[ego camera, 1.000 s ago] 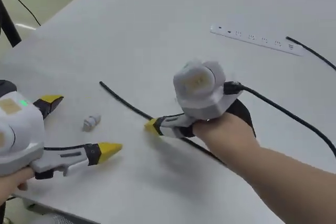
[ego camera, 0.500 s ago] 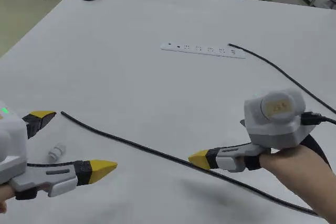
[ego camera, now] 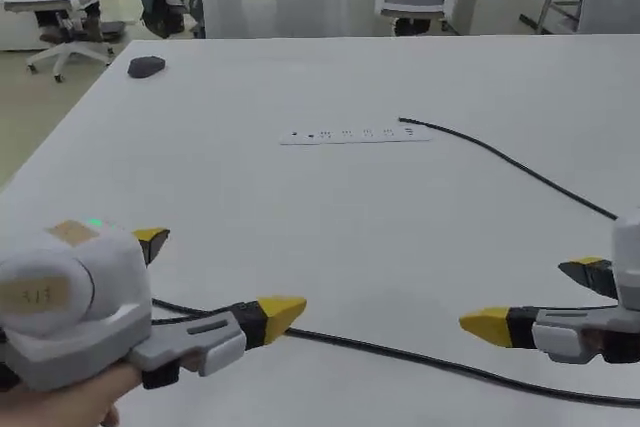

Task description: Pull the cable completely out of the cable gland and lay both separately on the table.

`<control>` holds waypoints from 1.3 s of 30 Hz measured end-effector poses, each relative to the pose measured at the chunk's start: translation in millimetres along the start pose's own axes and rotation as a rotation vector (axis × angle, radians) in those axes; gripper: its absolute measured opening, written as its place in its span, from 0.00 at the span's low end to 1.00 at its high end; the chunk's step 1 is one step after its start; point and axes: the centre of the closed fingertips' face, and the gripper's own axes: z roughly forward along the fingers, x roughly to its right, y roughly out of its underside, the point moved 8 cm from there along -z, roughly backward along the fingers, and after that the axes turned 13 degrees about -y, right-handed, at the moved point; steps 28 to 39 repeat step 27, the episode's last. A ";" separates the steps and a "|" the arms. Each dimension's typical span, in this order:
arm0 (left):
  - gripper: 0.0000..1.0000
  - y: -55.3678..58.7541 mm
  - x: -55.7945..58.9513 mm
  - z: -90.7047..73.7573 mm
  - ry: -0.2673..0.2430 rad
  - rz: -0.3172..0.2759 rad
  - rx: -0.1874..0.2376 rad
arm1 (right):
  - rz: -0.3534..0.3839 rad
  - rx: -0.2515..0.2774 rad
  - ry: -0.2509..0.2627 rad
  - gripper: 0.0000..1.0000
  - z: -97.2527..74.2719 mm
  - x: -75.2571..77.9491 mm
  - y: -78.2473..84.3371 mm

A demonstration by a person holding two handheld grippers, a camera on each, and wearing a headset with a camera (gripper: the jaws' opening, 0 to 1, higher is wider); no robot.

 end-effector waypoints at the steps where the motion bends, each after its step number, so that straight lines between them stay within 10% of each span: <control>1: 0.99 0.1 1.9 0.5 0.007 -0.029 0.007 | 0.003 -0.004 0.008 0.99 -2.3 1.6 1.9; 39: 0.99 1.5 4.2 -11.2 -0.015 -0.011 -0.043 | -0.005 0.010 0.025 0.99 -5.4 -3.6 0.8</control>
